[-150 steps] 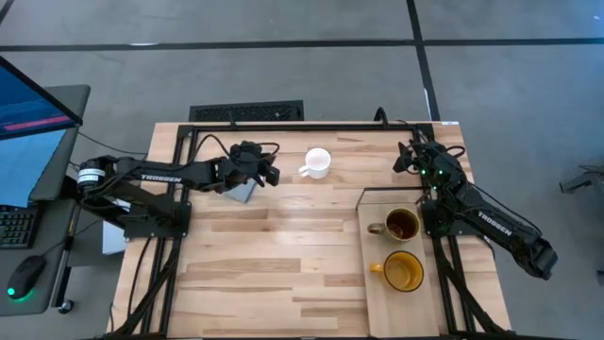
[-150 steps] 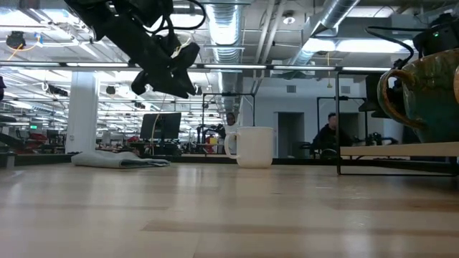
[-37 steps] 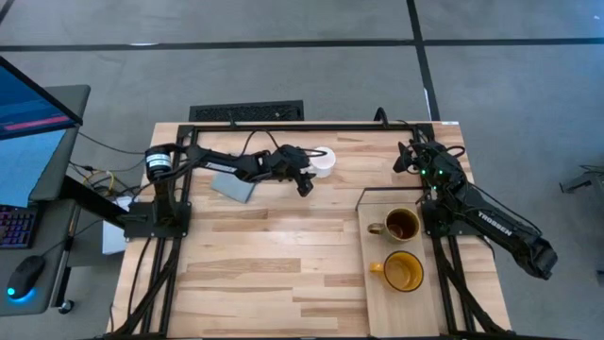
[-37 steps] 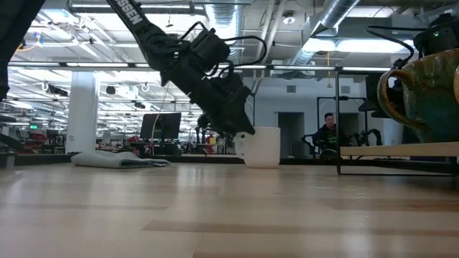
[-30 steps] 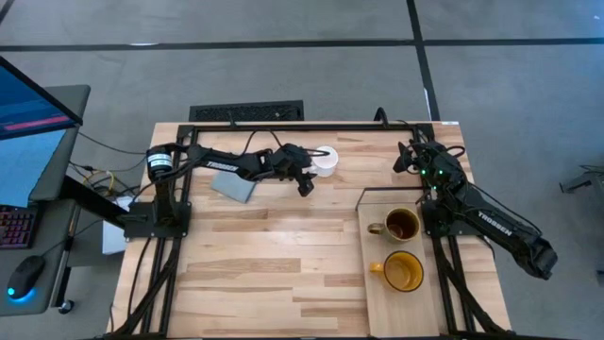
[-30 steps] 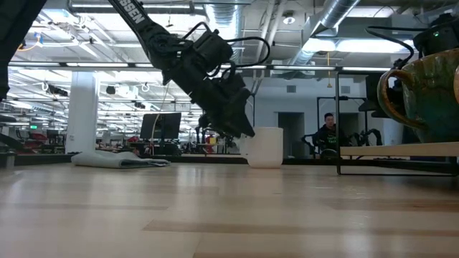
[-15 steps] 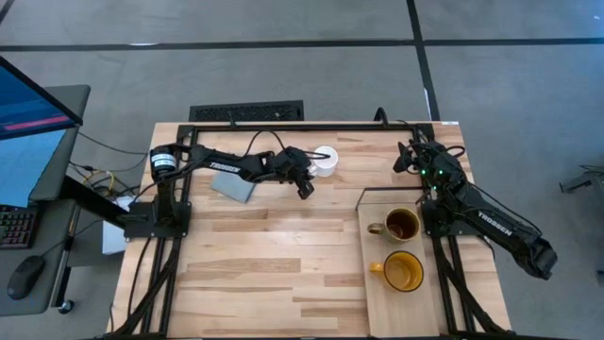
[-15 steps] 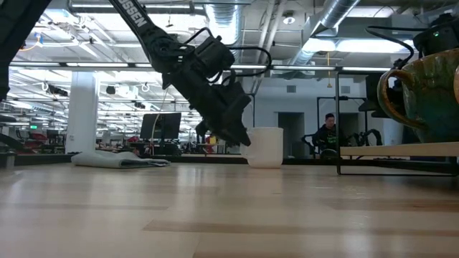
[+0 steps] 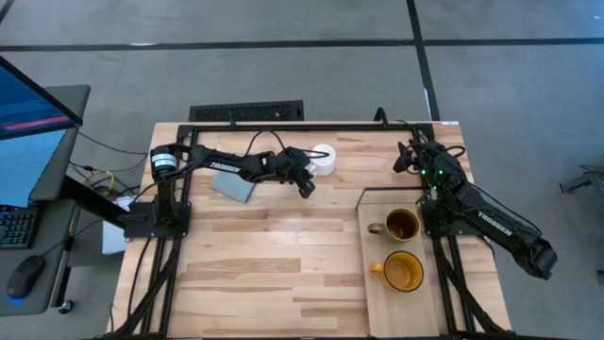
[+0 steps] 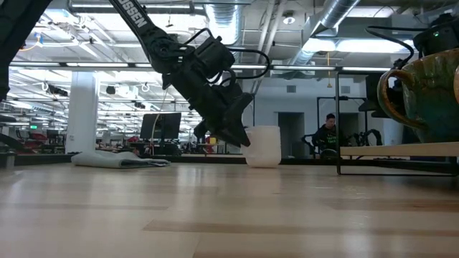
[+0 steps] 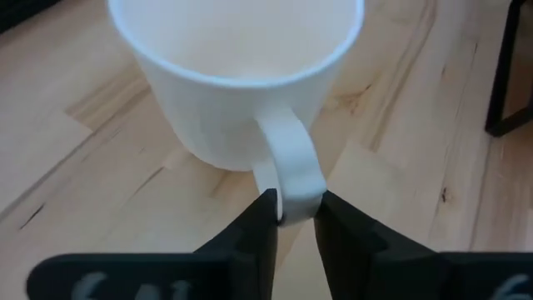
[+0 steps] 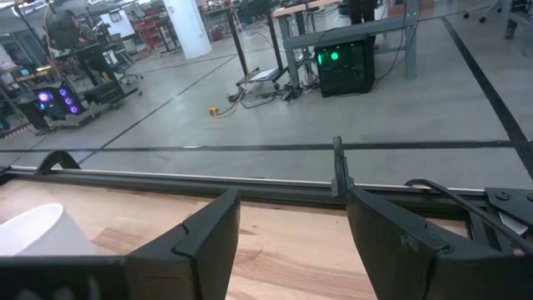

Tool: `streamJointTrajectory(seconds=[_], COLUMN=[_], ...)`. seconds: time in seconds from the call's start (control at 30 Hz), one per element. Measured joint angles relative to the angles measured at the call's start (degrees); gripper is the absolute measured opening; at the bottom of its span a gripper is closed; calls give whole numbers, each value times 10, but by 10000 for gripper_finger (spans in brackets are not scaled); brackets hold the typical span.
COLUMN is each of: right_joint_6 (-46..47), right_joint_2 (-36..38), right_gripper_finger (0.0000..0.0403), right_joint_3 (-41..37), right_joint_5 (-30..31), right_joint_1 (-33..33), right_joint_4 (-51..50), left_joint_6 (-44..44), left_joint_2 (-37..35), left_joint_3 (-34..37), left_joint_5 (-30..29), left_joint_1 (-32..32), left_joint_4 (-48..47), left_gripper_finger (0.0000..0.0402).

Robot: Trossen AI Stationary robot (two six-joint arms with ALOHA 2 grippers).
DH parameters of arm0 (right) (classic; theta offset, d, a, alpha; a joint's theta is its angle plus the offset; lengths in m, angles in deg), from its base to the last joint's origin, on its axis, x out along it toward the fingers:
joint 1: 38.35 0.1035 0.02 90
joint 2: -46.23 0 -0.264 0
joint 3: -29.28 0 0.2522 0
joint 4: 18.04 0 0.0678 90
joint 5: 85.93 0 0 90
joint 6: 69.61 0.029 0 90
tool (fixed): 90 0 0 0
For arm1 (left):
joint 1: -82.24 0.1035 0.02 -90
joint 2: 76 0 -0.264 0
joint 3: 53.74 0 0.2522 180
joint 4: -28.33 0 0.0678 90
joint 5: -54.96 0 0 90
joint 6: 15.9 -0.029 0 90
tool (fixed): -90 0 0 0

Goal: Stack small to large cups/mugs on shelf
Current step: Put the white mug on the shelf

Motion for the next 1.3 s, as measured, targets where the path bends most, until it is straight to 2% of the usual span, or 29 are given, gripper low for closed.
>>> streamJointTrajectory(seconds=[0.33, 0.6, 0.8, 0.97, 1.1, 1.3], right_joint_6=[0, 0, 0, 0, 0, -5], right_joint_2=[0, 0, 0, 0, 0, 0], right_gripper_finger=[244, 244, 244, 244, 244, 244], right_joint_3=[0, 0, 0, 0, 0, 0], right_joint_5=[0, 0, 0, 0, 0, 0], right_joint_1=[0, 0, 0, 0, 0, 0], right_joint_4=[0, 0, 0, 0, 0, 0], left_joint_6=[5, 9, 27, 43, 61, 100], left_joint_2=[0, 0, -3, -5, -5, -2], left_joint_3=[0, 0, -1, -15, -52, -124], left_joint_5=[54, 76, 113, 107, 103, 20], left_joint_1=[-3, -14, -38, -85, -131, -214], left_joint_4=[-3, -10, -11, -29, -90, -207], left_gripper_finger=[39, 46, 17, 4, 2, 0])
